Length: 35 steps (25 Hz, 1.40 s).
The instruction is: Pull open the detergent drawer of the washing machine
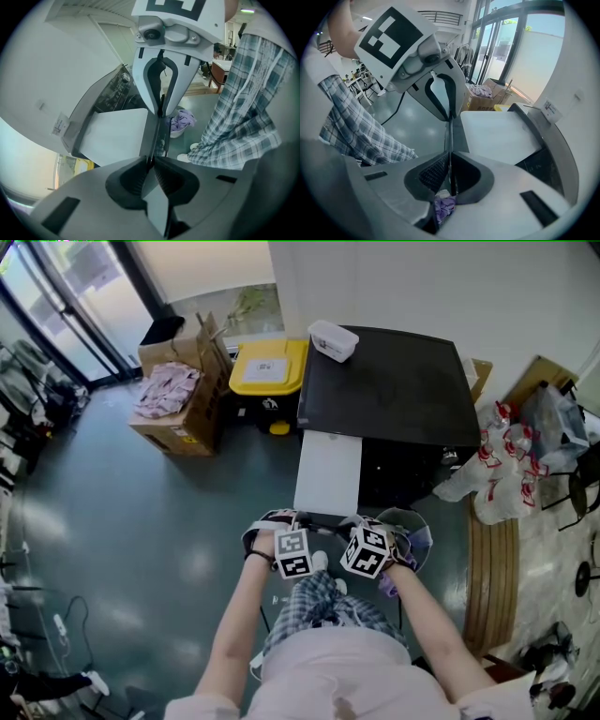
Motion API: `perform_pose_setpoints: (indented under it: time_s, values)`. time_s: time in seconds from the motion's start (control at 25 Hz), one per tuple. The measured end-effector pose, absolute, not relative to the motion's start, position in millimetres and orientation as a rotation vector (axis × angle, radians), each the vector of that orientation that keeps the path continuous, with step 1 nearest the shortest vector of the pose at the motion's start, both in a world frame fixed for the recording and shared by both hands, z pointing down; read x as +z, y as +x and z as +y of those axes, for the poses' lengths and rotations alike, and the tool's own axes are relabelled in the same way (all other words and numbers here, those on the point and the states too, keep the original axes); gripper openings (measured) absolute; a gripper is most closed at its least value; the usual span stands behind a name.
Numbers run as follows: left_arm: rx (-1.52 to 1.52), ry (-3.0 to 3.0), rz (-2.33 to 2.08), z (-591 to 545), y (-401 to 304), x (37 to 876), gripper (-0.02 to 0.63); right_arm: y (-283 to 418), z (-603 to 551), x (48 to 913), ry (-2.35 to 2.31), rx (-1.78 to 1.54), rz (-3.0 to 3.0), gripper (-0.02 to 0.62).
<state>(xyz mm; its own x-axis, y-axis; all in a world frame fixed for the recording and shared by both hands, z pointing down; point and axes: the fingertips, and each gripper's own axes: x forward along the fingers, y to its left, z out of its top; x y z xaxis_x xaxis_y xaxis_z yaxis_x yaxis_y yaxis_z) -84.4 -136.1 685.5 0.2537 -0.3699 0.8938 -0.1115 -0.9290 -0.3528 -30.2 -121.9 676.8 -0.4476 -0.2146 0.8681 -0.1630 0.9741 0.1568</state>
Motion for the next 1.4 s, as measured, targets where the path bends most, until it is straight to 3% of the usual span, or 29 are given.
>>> perform_pose_setpoints:
  time_s: [0.52, 0.6, 0.72, 0.76, 0.84, 1.28, 1.4]
  values:
    - [-1.726, -2.404, 0.506, -134, -88, 686, 0.075, -33, -120, 678, 0.286, -0.048, -2.065, 0.051]
    - [-1.717, -2.433, 0.517, -133, -88, 686, 0.129, -34, -120, 675, 0.309, -0.023, -2.083, 0.06]
    - [-1.715, -2.468, 0.517, -129, -87, 683, 0.256, -33, -124, 666, 0.334, 0.05, -2.136, 0.181]
    - [-1.706, -2.48, 0.519, -129, -86, 681, 0.265, -33, -125, 663, 0.335, 0.067, -2.153, 0.23]
    - [-1.684, -2.501, 0.527, -129, -84, 677, 0.279, -32, -127, 659, 0.333, 0.08, -2.176, 0.252]
    - [-1.394, -2.581, 0.708, -157, -69, 616, 0.275, -8, -146, 610, 0.522, 0.18, -2.348, 0.25]
    - [-1.239, -2.62, 0.88, -179, -69, 586, 0.218, 10, -168, 574, 0.683, 0.2, -2.445, 0.224]
